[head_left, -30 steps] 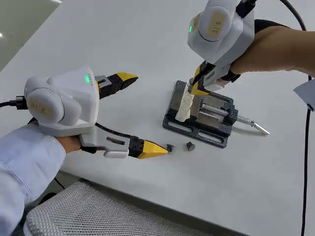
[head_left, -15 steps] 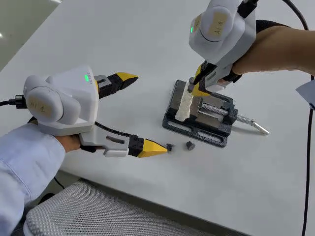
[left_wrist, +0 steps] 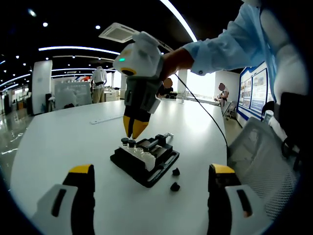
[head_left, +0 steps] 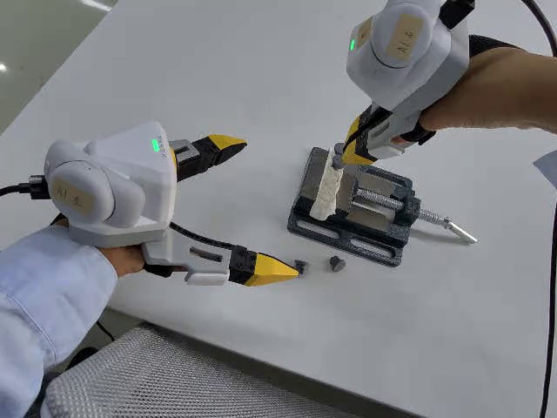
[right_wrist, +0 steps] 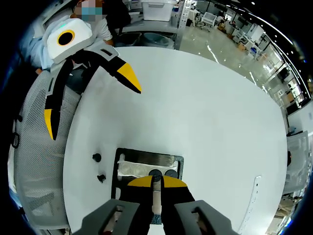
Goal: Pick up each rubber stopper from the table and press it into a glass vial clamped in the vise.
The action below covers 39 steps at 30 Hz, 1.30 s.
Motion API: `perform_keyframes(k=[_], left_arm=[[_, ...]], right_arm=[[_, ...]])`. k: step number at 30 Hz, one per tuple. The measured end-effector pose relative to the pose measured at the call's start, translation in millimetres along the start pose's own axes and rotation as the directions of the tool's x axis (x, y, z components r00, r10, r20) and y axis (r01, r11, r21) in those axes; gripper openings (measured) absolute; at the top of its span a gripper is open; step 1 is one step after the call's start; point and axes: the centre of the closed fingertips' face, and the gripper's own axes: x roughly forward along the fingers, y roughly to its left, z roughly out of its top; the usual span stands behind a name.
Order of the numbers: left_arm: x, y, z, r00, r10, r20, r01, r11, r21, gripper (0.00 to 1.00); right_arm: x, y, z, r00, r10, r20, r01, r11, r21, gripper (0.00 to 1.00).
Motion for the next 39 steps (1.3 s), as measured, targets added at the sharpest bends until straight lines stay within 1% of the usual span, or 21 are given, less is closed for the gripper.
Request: perform_keyframes(k=[17, 29, 32, 35, 39], left_arm=[[-1.1, 0.2, -2.9, 1.0, 0.002, -0.004, -0.002, 1.0, -0.013, 0.94], [-1.5, -0.1, -2.8, 1.0, 0.0, -0.003, 0.0, 1.0, -0.014, 0.93], [-1.1, -0.1, -2.8, 1.0, 0.001, -0.002, -0.001, 1.0, -0.014, 0.93], [-0.5, 0.5, -2.0, 1.0, 0.002, 0.0, -0.002, 1.0, -0.015, 0.93], [0.1, 1.2, -0.8, 1.0, 0.003, 0.005, -0.003, 1.0, -0.015, 0.93]], right_arm=[[4.9, 1.1, 0.7, 0.9999, 0.016, -0.004, -0.016, 1.0, -0.008, 0.0], [5.1, 1.9, 0.3, 0.9997, 0.024, -0.007, -0.024, 1.0, -0.009, 0.0], [5.6, 2.2, -0.8, 0.9995, 0.027, -0.014, -0.027, 1.0, -0.007, 0.0], [5.8, 3.0, -0.9, 0.9996, 0.022, -0.019, -0.022, 1.0, -0.017, 0.0], [5.9, 2.9, -0.7, 0.9996, 0.021, -0.018, -0.022, 1.0, -0.013, 0.0]])
